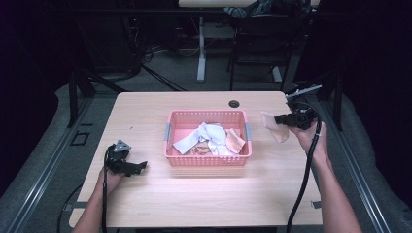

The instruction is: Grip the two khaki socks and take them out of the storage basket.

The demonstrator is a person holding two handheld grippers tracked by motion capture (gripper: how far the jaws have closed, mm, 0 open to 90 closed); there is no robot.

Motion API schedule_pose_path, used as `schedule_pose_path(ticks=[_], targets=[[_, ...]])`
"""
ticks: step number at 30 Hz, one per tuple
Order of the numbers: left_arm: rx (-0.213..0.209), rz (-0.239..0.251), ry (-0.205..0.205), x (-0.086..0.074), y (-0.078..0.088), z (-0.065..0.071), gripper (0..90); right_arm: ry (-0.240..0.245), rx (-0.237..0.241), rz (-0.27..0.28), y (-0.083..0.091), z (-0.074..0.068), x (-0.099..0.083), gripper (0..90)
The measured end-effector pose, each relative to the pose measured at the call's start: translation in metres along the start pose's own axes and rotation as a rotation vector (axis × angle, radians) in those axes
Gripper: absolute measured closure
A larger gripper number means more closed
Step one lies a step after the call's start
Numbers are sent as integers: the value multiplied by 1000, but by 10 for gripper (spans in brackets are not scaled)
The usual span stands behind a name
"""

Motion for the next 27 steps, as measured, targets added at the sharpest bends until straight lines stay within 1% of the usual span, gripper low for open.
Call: schedule_pose_path(ticks=[1,4,6,10,13,15,17,18,19,20,22,25,27], targets=[[0,-1,4,0,0,0,0,-5,-1,-14,-3,3,-2,838],[0,0,2,0,0,0,0,-20,-7,-18,-7,7,-5,838],[0,0,0,0,0,0,0,-21,-13,-35,-11,9,-8,838],[0,0,0,0,0,0,0,-29,-10,-62,-21,13,-13,838],[-1,-1,2,0,0,0,0,-40,-13,-90,-29,15,-18,838],[-2,0,1,0,0,0,0,-49,-13,-99,-36,16,-21,838],[-2,0,0,0,0,0,0,-50,-11,-133,-43,18,-26,838],[-2,0,1,0,0,0,0,-58,-13,-141,-46,17,-28,838],[-2,0,1,0,0,0,0,-56,-6,-148,-49,18,-29,838],[-2,0,1,0,0,0,0,-60,-10,-165,-52,19,-31,838],[-2,0,1,0,0,0,0,-65,2,-175,-55,20,-33,837],[-2,0,0,0,0,0,0,-72,-17,-197,-61,23,-38,835],[-2,0,-2,0,0,0,0,-74,-19,-223,-66,24,-43,832]])
Point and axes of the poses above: each handheld gripper's, and its own axes: y roughly backward along the jaws, x roughly out of its top, z roughly to its right, the point moved 6 cm from there along -y, roughly forward along the jaws, and after that the axes turned 2 degrees about -z, right-handed, at the moved point
